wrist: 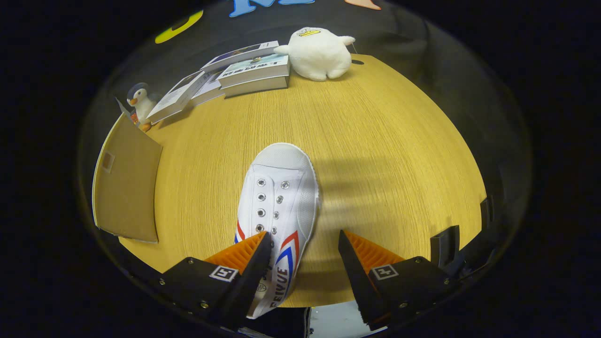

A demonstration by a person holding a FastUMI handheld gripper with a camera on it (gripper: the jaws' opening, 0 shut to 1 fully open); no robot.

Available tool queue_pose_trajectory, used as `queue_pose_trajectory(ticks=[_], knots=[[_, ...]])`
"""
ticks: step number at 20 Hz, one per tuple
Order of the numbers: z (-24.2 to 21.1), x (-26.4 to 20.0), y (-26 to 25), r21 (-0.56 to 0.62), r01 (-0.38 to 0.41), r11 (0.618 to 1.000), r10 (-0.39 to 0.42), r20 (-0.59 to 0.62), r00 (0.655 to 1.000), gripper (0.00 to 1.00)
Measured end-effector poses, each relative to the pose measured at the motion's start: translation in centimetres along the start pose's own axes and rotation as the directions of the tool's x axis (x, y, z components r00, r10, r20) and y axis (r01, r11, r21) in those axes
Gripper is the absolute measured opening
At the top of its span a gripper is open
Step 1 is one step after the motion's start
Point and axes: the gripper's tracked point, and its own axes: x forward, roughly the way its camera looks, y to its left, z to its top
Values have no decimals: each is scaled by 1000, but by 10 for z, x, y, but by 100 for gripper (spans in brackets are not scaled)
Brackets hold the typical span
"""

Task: Open the storage box then place both shoes into the box .Put the left shoe in first, then the right shoe, with the right side of both shoes facing outward in a uniform manner.

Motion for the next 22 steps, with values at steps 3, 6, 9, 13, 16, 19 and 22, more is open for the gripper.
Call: queue_pose_trajectory(ticks=[3,6,9,13,16,19,22], knots=[[0,3,8,25,-25,999,25,-13,1000,55],[0,4,6,36,-16,999,17,-26,1000,49],[-1,0,2,82,-10,997,12,-24,1000,21],[4,1,-2,147,-8,989,8,1,1000,1],[4,-6,0,186,-42,982,44,-6,999,1],[13,-19,10,201,-70,977,68,15,998,1],[27,-34,23,184,-95,978,89,40,995,1]])
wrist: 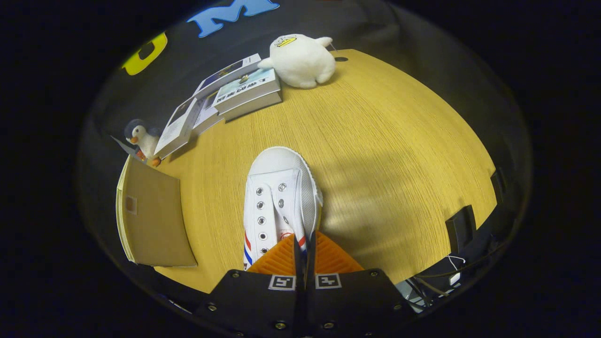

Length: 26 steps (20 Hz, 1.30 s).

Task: Open the storage box then place both shoes into the box .Put the left shoe in first, then the right shoe, with the right side of both shoes facing outward in a uniform manner.

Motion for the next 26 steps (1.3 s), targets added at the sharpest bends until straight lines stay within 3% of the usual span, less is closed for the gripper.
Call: queue_pose_trajectory(ticks=[12,26], knots=[[28,-35,102,-129,-82,988,86,24,996,1],[38,-75,255,-251,-243,937,258,29,966,1]])
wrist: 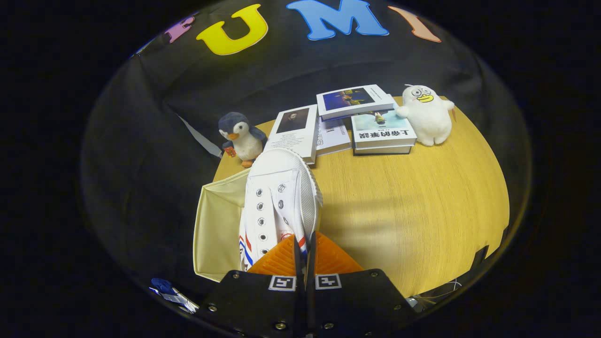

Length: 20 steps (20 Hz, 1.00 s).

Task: Open the storage box then place both shoes into the box .Put the left shoe in first, then the right shoe, with the right side of both shoes facing outward in a uniform manner.

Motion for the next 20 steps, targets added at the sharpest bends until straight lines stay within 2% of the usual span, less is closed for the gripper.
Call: queue_pose_trajectory(ticks=[7,13,14,16,19,20], knots=[[-2,33,58,-64,-17,998,16,-21,1000,1],[-13,62,80,-118,0,993,-5,-49,999,2],[-16,62,87,-127,-19,992,13,-50,999,4],[-7,59,89,-139,-16,990,16,1,1000,36],[6,41,87,-183,2,983,11,68,998,98],[10,34,83,-192,10,981,9,99,995,99]])
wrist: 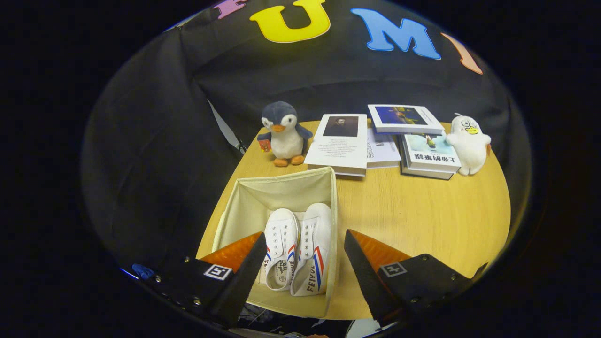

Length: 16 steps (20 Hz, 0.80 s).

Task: Open the storage box then place both shoes into the box .Put the left shoe in first, then the right shoe, with the right side of both shoes facing outward in a uniform manner.

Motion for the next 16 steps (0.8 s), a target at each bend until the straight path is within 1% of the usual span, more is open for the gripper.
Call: queue_pose_trajectory(ticks=[3,7,11,15,16], knots=[[18,-27,-18,-4,18,1000,-18,95,995,99],[40,-72,-50,9,51,999,-52,229,972,99],[51,-119,-97,13,118,993,-116,331,937,99],[52,-160,-144,31,187,982,-183,411,893,99],[46,-174,-150,38,198,979,-195,428,882,99]])
